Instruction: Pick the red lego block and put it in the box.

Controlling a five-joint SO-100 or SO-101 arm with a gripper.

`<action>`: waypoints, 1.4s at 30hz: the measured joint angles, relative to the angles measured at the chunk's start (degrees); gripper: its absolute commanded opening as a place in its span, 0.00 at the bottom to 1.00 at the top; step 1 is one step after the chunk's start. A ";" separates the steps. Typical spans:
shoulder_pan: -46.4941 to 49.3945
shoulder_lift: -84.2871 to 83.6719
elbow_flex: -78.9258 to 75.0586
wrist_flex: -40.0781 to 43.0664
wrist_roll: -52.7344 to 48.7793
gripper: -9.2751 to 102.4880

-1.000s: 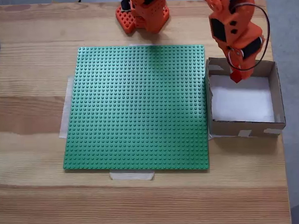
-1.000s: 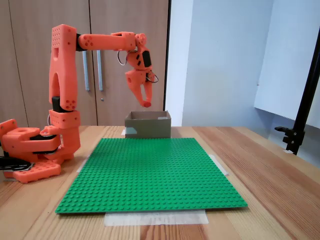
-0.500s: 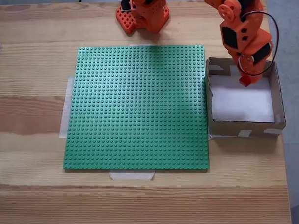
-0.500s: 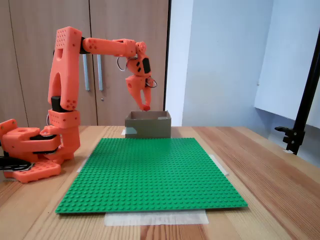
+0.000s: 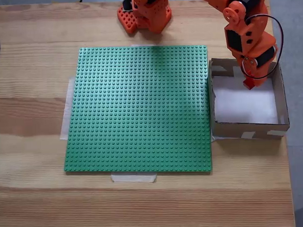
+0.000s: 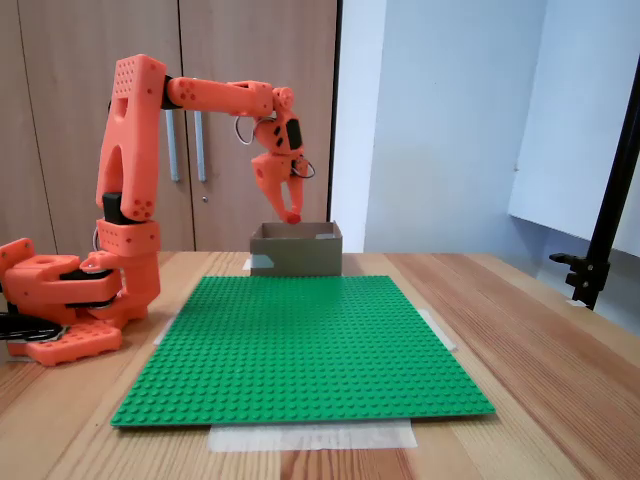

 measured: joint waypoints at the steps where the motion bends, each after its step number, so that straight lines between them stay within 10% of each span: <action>1: 0.00 0.00 0.00 0.09 0.70 0.16; 18: -0.88 2.29 0.97 1.93 -0.26 0.30; 42: 24.26 49.48 38.94 -10.37 -15.73 0.08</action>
